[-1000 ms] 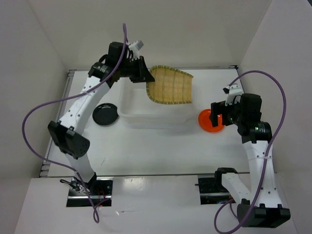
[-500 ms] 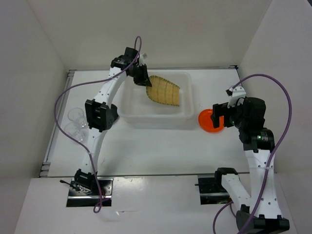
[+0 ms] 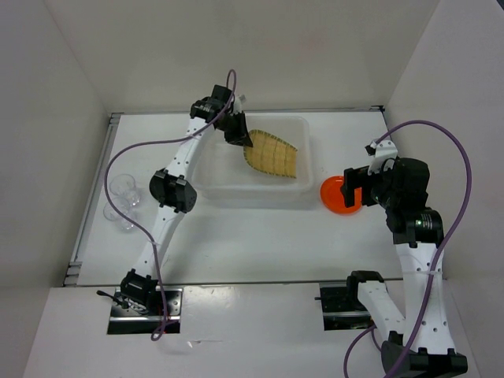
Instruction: Place the mixed dishes into the plastic bin
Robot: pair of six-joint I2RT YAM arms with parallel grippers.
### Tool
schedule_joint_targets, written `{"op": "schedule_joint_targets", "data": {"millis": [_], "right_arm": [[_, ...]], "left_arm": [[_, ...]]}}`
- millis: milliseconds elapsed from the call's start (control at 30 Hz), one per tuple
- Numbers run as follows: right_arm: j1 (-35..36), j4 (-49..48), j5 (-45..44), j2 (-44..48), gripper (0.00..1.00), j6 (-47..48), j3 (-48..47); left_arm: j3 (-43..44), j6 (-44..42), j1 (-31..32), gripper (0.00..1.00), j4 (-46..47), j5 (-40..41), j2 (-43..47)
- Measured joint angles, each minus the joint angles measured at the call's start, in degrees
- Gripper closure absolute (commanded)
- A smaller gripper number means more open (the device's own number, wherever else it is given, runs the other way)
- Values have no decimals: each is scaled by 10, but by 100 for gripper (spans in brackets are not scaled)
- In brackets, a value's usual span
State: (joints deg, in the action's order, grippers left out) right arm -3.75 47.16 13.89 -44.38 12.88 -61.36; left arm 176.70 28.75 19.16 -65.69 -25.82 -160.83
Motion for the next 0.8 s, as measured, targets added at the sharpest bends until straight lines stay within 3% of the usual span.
{"op": "schedule_joint_targets", "data": {"millis": [633,800], "right_arm": [[-4,0,-1,0,1,0,0],[-4,0,-1,0,1,0,0]], "left_arm": [[3,22,10,100,-7,15,-26],[3,39,12,94,-2,24,-26]]}}
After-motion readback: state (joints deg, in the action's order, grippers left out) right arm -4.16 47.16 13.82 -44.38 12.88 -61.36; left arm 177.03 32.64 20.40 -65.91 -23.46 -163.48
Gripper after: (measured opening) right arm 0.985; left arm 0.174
